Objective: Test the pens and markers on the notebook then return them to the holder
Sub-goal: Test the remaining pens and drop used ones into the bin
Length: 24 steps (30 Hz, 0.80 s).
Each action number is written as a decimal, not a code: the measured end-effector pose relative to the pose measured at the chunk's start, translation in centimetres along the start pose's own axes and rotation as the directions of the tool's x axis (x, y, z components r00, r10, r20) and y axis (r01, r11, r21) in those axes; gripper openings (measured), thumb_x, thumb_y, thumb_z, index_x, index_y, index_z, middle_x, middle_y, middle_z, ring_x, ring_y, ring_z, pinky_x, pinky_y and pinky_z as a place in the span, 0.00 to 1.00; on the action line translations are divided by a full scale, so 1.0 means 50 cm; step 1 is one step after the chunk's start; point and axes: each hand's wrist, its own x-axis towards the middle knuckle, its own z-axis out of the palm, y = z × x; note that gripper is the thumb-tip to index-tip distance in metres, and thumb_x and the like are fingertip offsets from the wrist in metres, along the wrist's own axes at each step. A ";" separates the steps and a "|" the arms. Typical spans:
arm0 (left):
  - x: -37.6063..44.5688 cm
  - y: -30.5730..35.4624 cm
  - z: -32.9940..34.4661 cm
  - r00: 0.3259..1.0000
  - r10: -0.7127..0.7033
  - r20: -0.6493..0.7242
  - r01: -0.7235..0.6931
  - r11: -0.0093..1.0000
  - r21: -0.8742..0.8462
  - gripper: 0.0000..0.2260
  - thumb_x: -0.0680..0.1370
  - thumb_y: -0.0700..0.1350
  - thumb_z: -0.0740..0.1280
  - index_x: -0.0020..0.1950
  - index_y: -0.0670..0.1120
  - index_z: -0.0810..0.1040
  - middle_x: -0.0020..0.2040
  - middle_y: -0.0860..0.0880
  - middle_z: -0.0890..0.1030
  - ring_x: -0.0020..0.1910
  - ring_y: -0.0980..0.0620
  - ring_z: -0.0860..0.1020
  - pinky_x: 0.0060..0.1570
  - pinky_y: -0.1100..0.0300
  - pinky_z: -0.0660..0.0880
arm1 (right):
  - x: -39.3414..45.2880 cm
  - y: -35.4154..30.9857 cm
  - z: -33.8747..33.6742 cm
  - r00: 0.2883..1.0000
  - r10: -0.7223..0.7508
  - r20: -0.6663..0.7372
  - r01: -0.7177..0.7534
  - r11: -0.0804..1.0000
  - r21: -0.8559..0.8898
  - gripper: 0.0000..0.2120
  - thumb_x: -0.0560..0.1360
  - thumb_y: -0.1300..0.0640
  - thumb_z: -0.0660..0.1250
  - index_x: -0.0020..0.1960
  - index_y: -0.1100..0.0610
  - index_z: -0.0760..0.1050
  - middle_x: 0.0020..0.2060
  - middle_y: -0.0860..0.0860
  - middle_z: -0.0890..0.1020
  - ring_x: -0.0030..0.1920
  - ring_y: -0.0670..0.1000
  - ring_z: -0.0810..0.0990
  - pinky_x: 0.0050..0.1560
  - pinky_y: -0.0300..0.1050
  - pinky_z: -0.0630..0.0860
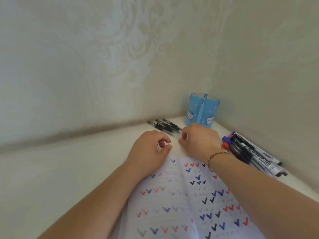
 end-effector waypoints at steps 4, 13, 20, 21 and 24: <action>0.001 -0.009 -0.002 1.000 -0.008 -0.029 0.008 1.000 0.007 0.07 0.73 0.46 0.73 0.50 0.53 0.80 0.42 0.59 0.76 0.45 0.56 0.73 0.48 0.63 0.69 | 0.003 0.005 -0.001 0.998 0.020 0.054 -0.022 0.999 0.028 0.13 0.76 0.39 0.63 0.48 0.47 0.78 0.47 0.47 0.76 0.45 0.50 0.77 0.40 0.45 0.72; 0.007 -0.015 -0.003 0.990 0.034 -0.135 -0.027 0.998 0.054 0.12 0.71 0.44 0.75 0.53 0.52 0.81 0.53 0.57 0.79 0.50 0.57 0.72 0.56 0.60 0.69 | -0.022 0.008 -0.022 1.000 -0.026 -0.012 0.027 0.996 0.082 0.14 0.76 0.40 0.63 0.59 0.43 0.75 0.51 0.45 0.78 0.48 0.48 0.77 0.40 0.43 0.71; 0.000 -0.021 -0.008 0.993 0.118 0.013 -0.119 0.981 0.154 0.14 0.69 0.50 0.75 0.54 0.54 0.80 0.55 0.58 0.79 0.55 0.51 0.73 0.57 0.51 0.71 | 0.009 -0.017 -0.013 0.996 0.040 0.079 -0.043 0.999 0.032 0.11 0.77 0.43 0.64 0.53 0.48 0.77 0.51 0.48 0.79 0.47 0.51 0.77 0.42 0.44 0.72; 0.001 -0.020 -0.007 0.993 0.121 0.012 -0.121 0.980 0.160 0.15 0.69 0.50 0.75 0.54 0.54 0.80 0.56 0.58 0.78 0.55 0.51 0.73 0.57 0.51 0.72 | 0.009 -0.016 -0.013 0.995 0.038 0.090 -0.040 0.999 0.014 0.11 0.77 0.44 0.63 0.53 0.49 0.77 0.49 0.49 0.79 0.46 0.51 0.77 0.42 0.44 0.73; 0.001 -0.019 -0.005 0.994 0.113 -0.010 -0.110 0.981 0.160 0.18 0.68 0.53 0.71 0.57 0.54 0.79 0.59 0.57 0.77 0.57 0.51 0.73 0.58 0.49 0.72 | 0.000 -0.014 -0.016 0.996 0.007 0.084 0.001 0.995 -0.095 0.13 0.79 0.44 0.61 0.54 0.52 0.77 0.47 0.50 0.79 0.46 0.52 0.79 0.45 0.47 0.78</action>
